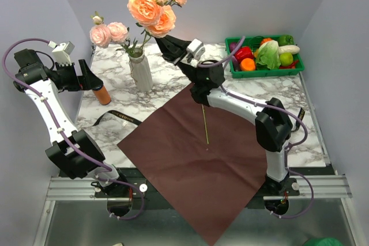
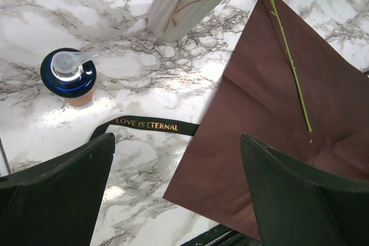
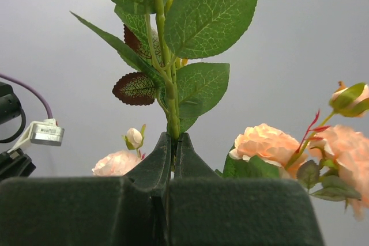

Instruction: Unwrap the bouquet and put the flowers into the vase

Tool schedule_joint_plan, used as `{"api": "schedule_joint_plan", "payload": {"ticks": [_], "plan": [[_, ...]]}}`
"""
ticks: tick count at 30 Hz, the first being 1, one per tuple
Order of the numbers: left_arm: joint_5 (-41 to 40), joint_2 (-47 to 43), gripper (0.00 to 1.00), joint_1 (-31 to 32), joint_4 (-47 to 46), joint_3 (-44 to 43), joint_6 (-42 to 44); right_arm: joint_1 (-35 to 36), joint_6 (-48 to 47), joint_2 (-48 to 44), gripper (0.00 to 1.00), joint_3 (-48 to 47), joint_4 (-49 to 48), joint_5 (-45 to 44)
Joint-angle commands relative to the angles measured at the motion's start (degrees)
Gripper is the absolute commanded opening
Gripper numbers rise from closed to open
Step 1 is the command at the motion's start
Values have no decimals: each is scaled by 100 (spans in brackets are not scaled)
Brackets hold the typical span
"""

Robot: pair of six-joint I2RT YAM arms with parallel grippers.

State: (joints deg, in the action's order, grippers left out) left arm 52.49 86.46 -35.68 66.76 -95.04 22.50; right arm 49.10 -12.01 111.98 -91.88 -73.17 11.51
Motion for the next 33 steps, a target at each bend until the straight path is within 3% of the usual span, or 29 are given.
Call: {"api": "schedule_joint_plan", "payload": {"ticks": [1,18,23,26,30,33], "plan": [[-46,-6,99,-44,30,-84,52,-23,-47,376,1,-725,39,-26],[-19,21,99,-44,109,-155,158,-85,23,1335,1,-1376,1128,-263],[7,12,99,-44,144,-190,149,-164,137,1624,1,-1947,1559,-280],[-2,12,99,-44,153,-199,149,-190,208,1914,1,-2778,2602,-333],[-2,12,99,-44,170,-234,149,-182,269,2397,1,-4091,4797,-517],[-2,3,99,-44,179,-269,140,-190,410,2346,1,-3815,5067,-702]]}}
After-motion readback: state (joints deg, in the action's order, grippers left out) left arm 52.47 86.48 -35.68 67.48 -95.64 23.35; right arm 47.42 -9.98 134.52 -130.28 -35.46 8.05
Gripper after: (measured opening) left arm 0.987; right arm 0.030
